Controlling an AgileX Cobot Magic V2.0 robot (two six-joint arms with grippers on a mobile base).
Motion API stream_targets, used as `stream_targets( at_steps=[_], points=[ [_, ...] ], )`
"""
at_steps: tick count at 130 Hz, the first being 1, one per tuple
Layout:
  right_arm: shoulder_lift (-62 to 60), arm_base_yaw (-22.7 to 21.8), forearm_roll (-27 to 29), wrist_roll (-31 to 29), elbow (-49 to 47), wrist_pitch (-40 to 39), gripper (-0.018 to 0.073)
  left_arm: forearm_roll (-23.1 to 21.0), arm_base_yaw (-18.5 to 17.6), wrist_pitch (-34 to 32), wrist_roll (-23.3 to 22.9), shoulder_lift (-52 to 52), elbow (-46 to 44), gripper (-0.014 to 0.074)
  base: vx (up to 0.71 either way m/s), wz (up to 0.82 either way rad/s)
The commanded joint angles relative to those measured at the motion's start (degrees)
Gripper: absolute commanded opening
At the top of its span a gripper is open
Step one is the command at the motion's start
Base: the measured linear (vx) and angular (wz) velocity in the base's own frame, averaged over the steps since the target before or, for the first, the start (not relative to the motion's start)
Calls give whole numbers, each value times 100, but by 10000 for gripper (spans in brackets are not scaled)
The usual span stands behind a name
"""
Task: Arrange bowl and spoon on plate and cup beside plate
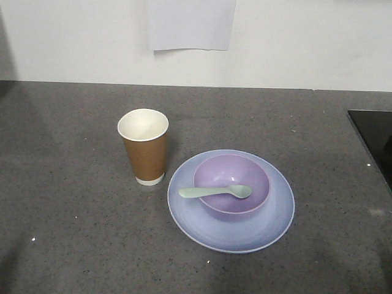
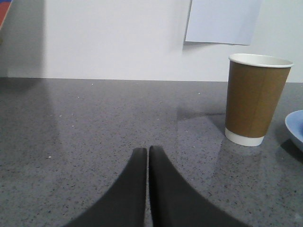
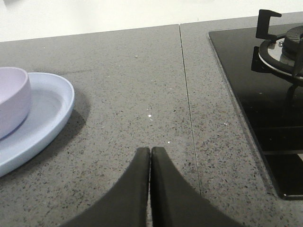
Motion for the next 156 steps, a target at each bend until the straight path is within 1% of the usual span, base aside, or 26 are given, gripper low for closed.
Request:
stream_targets(
  at_steps=[1, 20, 46, 60, 156],
  points=[
    [-220, -23, -78, 14, 23, -551, -8, -60, 7, -408, -3, -90, 58, -8, 0, 0],
    [-536, -26, -264, 14, 308, -834, -8, -60, 7, -408, -3, -90, 58, -8, 0, 0],
    [-705, -29, -577, -3, 315, -986, -8, -60, 7, -408, -3, -90, 58, -8, 0, 0],
    [-884, -30, -581, -8, 315, -1003, -8, -60, 7, -408, -3, -90, 58, -8, 0, 0],
    [-878, -30, -569, -8, 315, -945, -8, -60, 7, -403, -3, -90, 58, -8, 0, 0]
  ],
)
